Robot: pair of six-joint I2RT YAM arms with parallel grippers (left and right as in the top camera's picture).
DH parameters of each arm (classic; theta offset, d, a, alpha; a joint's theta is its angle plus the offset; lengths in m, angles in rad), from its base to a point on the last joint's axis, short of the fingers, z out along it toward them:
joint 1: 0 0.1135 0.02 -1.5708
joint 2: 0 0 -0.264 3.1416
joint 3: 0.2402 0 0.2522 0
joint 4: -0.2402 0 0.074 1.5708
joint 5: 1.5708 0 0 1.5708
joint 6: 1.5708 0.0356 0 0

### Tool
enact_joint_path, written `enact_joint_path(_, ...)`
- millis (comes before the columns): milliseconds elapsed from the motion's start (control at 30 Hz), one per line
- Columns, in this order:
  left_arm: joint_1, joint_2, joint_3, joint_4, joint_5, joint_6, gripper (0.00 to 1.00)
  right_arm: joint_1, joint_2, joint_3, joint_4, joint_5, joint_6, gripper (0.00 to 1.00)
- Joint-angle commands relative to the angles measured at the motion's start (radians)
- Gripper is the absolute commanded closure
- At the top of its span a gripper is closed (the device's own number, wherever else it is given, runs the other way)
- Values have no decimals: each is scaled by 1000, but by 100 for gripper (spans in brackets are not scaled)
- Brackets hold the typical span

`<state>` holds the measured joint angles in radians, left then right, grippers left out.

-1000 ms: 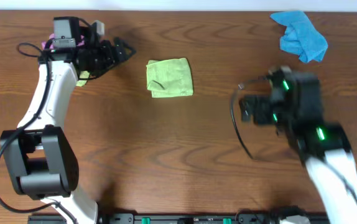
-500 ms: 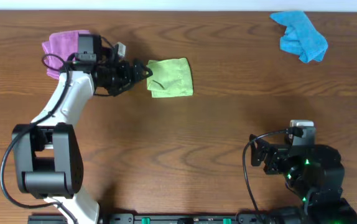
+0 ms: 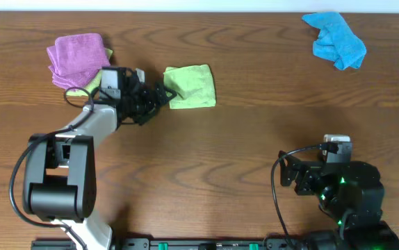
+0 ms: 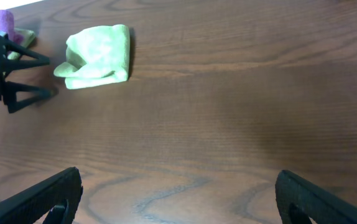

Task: Fold the cloth
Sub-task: 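Grasp the folded green cloth with the left gripper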

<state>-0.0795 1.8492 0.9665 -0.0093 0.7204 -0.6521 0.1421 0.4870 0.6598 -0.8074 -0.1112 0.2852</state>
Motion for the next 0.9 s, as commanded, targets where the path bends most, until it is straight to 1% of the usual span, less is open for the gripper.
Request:
enact_joint_path(0,-8,-21,-55,63,-42,-97,5,-8,-3,-8,-2,6,17,1)
enact_joint_path(200,-23,-19,-129,184,-82,-185,5,-8,-3,-8,-2,6,17,1)
enact_joint_path(333,-54,-2,-140,215,-111,-200,5,-8,-3,-8,-2,6,17,1)
enact_joint_path(567,-115,68,-140,327,-162,-274,5,-8,-3,-8,-2,6,17,1)
enact_joint_path(867,-133,182,-140,468,-193,-326,5,-8,-3,-8,-2,6,17,1)
